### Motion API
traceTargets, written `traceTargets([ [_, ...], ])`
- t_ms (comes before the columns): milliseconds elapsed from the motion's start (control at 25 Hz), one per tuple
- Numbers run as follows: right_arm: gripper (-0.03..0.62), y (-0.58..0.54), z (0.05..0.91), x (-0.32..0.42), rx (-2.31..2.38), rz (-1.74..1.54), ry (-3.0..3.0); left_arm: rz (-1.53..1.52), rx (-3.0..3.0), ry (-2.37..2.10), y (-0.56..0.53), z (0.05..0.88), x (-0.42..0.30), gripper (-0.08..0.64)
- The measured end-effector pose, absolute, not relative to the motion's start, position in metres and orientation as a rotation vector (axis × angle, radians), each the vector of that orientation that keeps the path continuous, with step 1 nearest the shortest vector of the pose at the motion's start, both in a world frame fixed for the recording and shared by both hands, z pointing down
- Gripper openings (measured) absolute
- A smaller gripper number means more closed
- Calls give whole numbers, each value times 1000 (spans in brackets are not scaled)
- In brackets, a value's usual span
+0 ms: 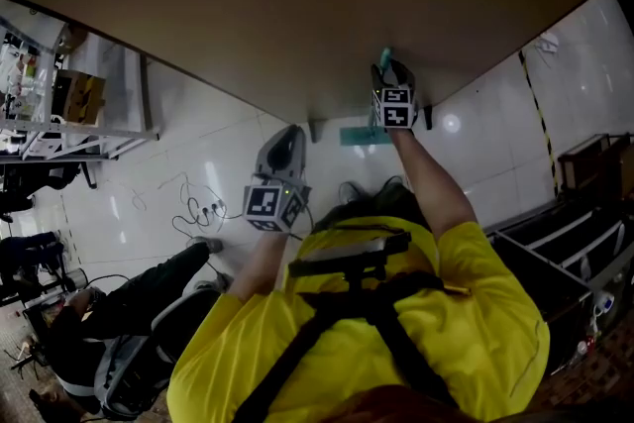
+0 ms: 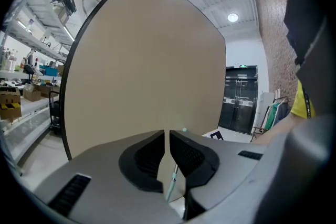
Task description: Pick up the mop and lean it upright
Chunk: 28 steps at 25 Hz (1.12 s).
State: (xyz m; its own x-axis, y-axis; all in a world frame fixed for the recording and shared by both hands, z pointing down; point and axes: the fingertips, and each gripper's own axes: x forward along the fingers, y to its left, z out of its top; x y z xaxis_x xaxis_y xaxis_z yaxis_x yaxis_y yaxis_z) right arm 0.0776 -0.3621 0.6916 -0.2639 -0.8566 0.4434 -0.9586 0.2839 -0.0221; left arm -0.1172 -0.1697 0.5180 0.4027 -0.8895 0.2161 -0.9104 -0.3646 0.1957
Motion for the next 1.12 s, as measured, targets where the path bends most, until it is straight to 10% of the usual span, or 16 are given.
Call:
traceTargets([
  [320,261,-318,647,85,1619,376,-2326,87,2371,-1580,-166,514,-120,31],
  [480,159,-304,613,110,1649,276,-2390,84,2372,-1577,-161,514,-123,31],
  [560,253,-320,598,125,1685,272,-2393,90,2387,-1569,-163,510,-121,31],
  [720,6,-275,501,137,1804,76,-2502,53,2385,-1616,-159,495,-123,31],
  [1120,3,-142,422,140,1766,14,-2635,3,2398,-1639,-156,467,-134,31],
])
